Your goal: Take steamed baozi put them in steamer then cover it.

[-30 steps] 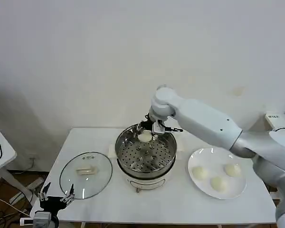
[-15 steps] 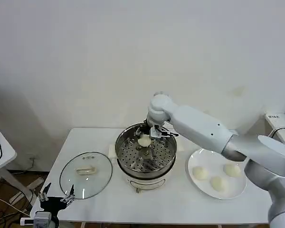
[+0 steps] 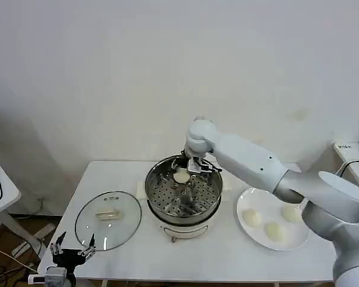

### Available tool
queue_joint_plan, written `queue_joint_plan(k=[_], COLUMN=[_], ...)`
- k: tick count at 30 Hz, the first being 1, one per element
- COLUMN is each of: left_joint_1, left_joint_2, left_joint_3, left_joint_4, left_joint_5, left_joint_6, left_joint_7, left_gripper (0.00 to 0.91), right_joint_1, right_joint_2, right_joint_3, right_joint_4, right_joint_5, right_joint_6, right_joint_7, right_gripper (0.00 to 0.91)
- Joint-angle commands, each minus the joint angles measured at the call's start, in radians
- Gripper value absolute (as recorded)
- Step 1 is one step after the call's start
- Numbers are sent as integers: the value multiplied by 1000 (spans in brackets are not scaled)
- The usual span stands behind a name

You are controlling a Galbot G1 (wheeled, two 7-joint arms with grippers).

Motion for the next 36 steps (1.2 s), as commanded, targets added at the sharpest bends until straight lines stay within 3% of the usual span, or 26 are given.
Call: queue_joint_plan(k=[1,8,9,15,25,32,36], left_joint_1=[0,0,0,2,2,0,1], left_joint_2=[1,1,1,1,-3,0,-3], left_joint_3=[0,-4,-4,-8,-6,-5,-2], left_joint_4=[4,0,0,-1,-2,-9,-16], left_joint_5=[0,-1,-1,-3,0,0,1], left_joint_6=[0,0,0,0,1,3,4], left_joint_7=[0,0,0,0,2,5,6], left_gripper=[907,907,907,907,907,907,907], right_joint_1=[-1,-1,-2,-5,19,77,131], right_joint_2=[4,18,19,21,-13,-124,-203], right_joint_3=[3,2,1,-6,-4,-27,-51], right_joint_4=[-25,-71,-73,-72,2,227,327], right_joint_5=[-5,-8,-6,-1,33,132,236], right_joint_6=[-8,-7,-6,-12,-23,-85,-144], right_joint_7=[3,22,24,47,36,-11,-16], right_gripper=[655,655,907,907,907,907,907])
